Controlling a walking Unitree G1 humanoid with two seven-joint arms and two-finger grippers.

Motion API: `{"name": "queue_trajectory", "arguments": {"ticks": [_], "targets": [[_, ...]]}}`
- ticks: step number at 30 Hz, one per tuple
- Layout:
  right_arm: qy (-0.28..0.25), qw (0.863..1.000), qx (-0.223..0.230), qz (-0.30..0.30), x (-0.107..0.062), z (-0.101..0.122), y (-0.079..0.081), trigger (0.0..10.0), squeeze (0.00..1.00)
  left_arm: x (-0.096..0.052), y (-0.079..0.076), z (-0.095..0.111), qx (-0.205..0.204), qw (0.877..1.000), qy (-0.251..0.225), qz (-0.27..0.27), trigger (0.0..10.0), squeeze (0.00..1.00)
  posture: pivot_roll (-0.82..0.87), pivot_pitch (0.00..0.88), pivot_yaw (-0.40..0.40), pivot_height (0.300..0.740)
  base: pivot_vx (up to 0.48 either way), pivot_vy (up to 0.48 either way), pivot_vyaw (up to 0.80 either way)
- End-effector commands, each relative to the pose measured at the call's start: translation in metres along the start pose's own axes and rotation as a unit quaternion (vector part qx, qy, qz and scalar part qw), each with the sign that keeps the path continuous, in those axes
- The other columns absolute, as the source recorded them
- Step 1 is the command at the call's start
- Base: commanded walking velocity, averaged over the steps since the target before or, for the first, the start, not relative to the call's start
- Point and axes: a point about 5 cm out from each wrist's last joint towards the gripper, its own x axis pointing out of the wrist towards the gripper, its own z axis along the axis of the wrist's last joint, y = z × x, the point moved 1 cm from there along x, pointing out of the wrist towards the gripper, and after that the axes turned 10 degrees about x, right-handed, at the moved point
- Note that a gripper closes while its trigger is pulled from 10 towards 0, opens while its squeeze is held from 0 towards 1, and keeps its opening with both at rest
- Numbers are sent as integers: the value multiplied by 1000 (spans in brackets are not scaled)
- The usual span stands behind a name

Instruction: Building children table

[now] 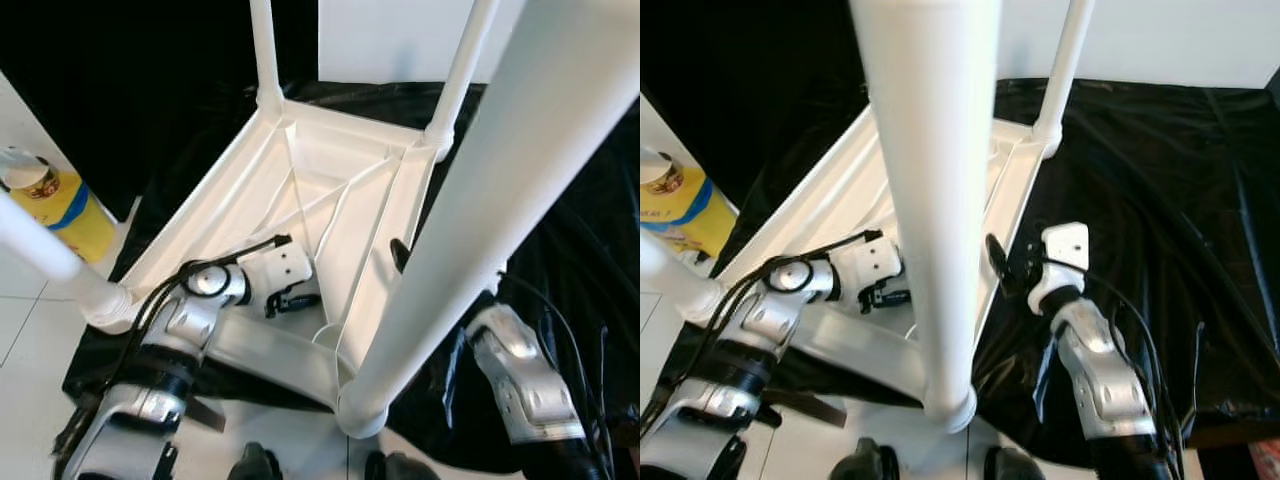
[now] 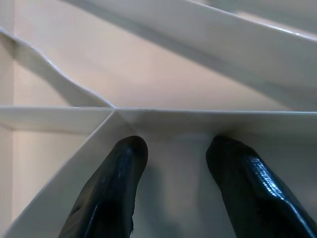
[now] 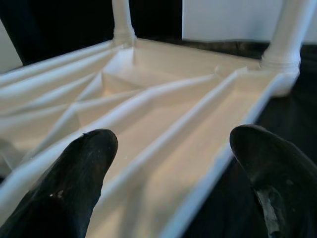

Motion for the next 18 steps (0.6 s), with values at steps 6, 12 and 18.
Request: {"name": "queue_trajectory", "arguments": {"ticks": [6, 12, 18], "targets": [[-8, 1000, -2, -25, 20, 0, -7, 10000, 0, 9, 37, 0, -43, 956, 59, 285, 10000, 0, -25, 128, -22, 740, 0, 0, 0], [-20, 999, -13, -32, 45, 4, -9, 10000, 0, 20, 54, 17, -80, 933, 49, 347, 10000, 0, -21, 99, -23, 740, 0, 0, 0], [-36, 998, -15, -53, 51, 5, -13, 10000, 0, 24, 63, 38, -105, 914, -5, 392, 10000, 0, -27, 90, -19, 740, 0, 0, 0]]}}
